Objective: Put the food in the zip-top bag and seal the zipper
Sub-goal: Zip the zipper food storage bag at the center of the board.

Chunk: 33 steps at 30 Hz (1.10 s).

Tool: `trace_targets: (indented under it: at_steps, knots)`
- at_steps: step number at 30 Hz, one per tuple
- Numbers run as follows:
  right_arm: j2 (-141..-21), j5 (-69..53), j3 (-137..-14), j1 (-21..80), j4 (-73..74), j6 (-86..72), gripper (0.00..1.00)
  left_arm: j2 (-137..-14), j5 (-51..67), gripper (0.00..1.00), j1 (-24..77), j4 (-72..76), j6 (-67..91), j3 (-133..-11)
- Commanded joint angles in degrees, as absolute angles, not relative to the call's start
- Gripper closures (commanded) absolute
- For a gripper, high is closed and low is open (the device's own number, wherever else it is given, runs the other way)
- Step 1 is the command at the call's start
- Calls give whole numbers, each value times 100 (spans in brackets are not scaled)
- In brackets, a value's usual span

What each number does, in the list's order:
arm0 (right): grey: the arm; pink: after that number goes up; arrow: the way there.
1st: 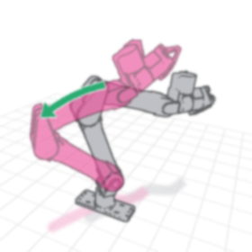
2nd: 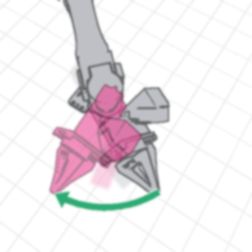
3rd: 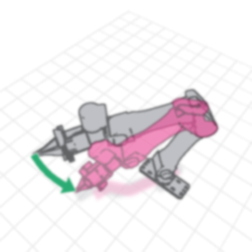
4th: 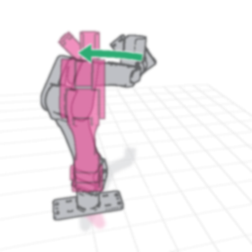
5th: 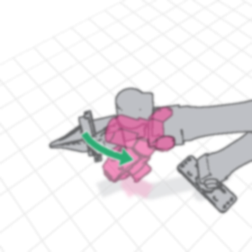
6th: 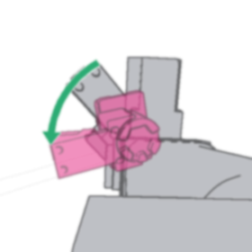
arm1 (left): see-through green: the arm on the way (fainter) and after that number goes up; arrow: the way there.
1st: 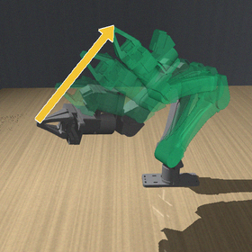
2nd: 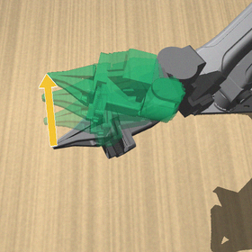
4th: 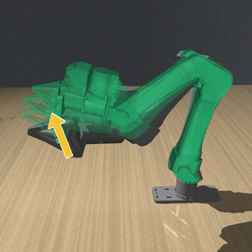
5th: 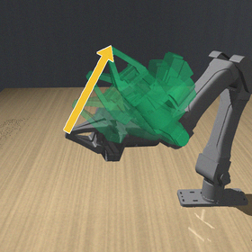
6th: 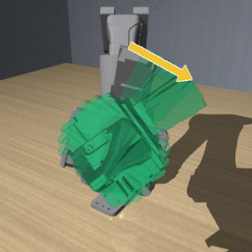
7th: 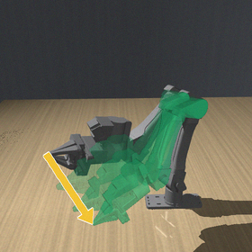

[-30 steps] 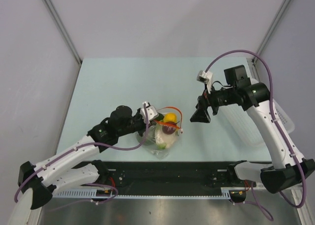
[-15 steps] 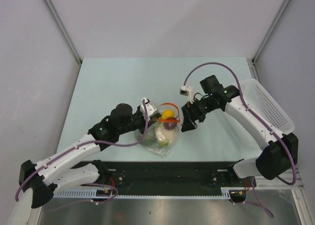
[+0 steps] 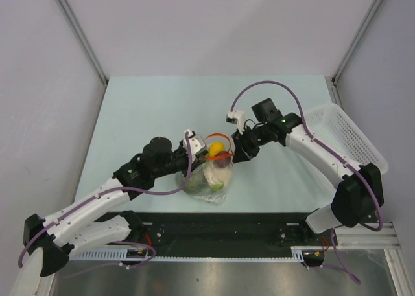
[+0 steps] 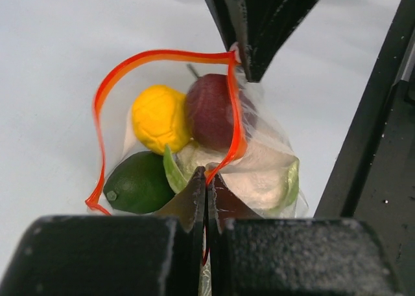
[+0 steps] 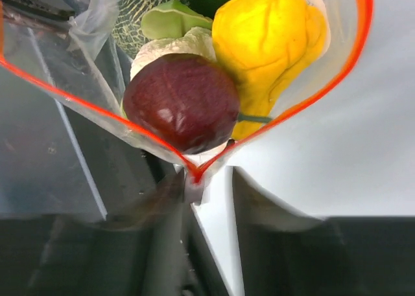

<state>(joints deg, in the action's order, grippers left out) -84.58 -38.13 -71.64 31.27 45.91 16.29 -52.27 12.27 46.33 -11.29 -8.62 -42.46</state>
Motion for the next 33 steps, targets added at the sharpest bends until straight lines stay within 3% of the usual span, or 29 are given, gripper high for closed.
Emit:
trace_targets:
  at_steps: [1, 3, 5, 6, 9, 10, 13, 18, 22, 25, 31, 33]
  knots:
    - [-8148, -3753, -7198, 3173, 4105, 1994, 85, -4957, 1538, 100, 4597, -1177, -966, -4482]
    - [-7911, -3788, -7233, 3173, 4061, 2118, 100, -4879, 1643, 100, 4597, -1300, -1081, -4500]
    - [-7631, -3884, -7295, 3190, 4025, 2345, 100, -4764, 1748, 98, 4597, -1502, -1247, -4517]
    - [-7533, -3911, -7373, 3208, 4008, 2442, 100, -4703, 1766, 93, 4597, -1590, -1283, -4561]
    - [-7138, -3868, -7462, 3374, 3929, 2882, 100, -4343, 1758, 62, 4579, -2029, -1318, -4745]
    - [-7058, -3745, -7471, 3427, 3920, 2996, 100, -4176, 1767, 46, 4570, -2274, -1318, -4824]
    - [-6935, -3596, -7479, 3621, 4095, 3523, 100, -3903, 1732, 37, 4544, -2609, -1362, -5115]
    - [-6935, -3437, -7471, 3919, 4280, 4051, 100, -3788, 1880, 37, 4491, -3075, -1687, -5423]
    - [-6917, -3410, -7471, 4016, 4429, 4375, 100, -4270, 2346, 51, 4474, -3252, -1863, -5484]
    - [-6768, -3393, -7427, 4034, 4561, 4753, 100, -4728, 2355, 57, 4474, -3235, -1828, -5633]
    - [-6592, -3393, -7339, 4025, 4597, 5106, 100, -5290, 2330, 57, 4465, -2821, -1994, -5932]
    - [-6557, -3375, -7330, 4034, 4579, 5150, 100, -5483, 2250, 52, 4456, -2856, -2039, -6108]
